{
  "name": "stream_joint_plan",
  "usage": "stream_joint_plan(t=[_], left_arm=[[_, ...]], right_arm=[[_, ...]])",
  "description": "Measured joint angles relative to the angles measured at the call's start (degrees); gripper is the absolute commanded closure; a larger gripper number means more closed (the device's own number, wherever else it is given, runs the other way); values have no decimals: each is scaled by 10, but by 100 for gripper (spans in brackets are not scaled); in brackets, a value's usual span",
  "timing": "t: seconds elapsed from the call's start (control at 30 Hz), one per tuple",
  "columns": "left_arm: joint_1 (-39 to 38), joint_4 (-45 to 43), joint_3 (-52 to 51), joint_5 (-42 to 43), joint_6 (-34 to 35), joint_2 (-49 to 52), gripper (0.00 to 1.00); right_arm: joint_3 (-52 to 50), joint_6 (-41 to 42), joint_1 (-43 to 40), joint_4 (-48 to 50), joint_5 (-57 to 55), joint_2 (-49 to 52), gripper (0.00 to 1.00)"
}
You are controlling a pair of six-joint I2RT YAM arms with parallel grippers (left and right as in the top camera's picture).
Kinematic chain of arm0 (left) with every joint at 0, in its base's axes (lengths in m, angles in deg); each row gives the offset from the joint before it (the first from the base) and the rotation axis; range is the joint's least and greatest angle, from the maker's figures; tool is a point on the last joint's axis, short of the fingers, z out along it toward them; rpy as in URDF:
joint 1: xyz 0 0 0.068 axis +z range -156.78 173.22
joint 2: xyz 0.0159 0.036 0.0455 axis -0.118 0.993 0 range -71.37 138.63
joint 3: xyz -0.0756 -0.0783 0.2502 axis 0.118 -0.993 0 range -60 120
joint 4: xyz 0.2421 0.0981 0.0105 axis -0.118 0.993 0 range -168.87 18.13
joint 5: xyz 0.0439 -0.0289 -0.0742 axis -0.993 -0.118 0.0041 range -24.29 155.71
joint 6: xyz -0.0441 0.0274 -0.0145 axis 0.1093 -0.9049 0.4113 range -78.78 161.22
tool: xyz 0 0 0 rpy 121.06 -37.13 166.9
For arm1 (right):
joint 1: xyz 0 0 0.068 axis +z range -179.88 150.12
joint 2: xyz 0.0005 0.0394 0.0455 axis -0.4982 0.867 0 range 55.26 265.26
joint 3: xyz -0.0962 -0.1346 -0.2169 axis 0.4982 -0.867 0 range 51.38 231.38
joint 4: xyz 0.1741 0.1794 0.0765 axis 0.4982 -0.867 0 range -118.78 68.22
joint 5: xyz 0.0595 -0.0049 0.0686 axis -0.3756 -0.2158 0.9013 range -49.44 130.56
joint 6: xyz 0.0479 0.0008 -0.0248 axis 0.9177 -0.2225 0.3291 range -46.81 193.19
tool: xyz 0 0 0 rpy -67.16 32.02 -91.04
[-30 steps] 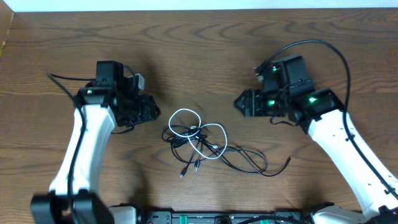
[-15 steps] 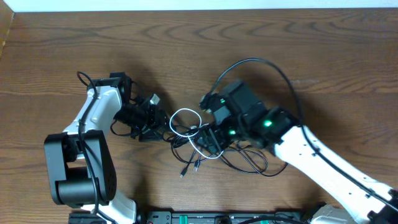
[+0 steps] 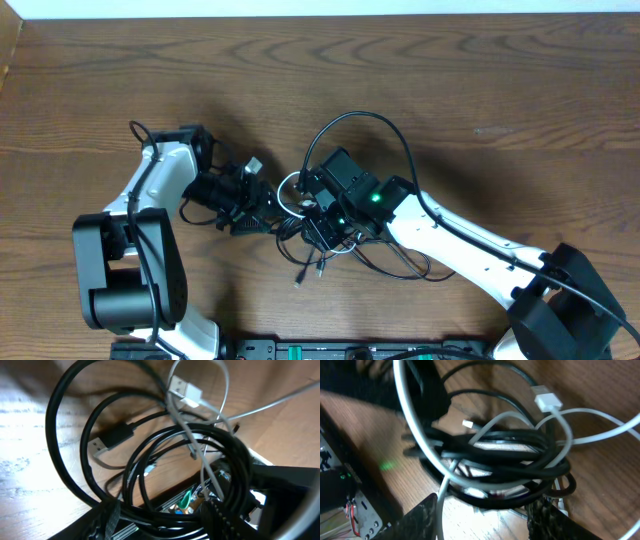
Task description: Untangle cables
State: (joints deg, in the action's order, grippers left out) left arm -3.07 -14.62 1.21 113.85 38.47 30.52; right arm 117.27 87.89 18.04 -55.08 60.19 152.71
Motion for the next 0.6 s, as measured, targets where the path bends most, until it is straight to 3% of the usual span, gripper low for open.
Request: stream_joint_plan(t=[0.07,0.13,0.17,0.27,0.6], left_arm=[[0,-7,-11,0,4,0,49],[0,-22,-19,0,16,0,71],[0,-32,-23,0,26,0,81],[0,-62,-25,0,37,0,92],[0,-249,-27,1,94,0,93]], right_arm=[[0,-1,0,7,0,0,78],[0,-1,1,12,-2,0,97],[0,-2,1,18,-2,0,99],[0,2,3,38,-2,0,99],[0,1,-5,123,-2,-10,99]])
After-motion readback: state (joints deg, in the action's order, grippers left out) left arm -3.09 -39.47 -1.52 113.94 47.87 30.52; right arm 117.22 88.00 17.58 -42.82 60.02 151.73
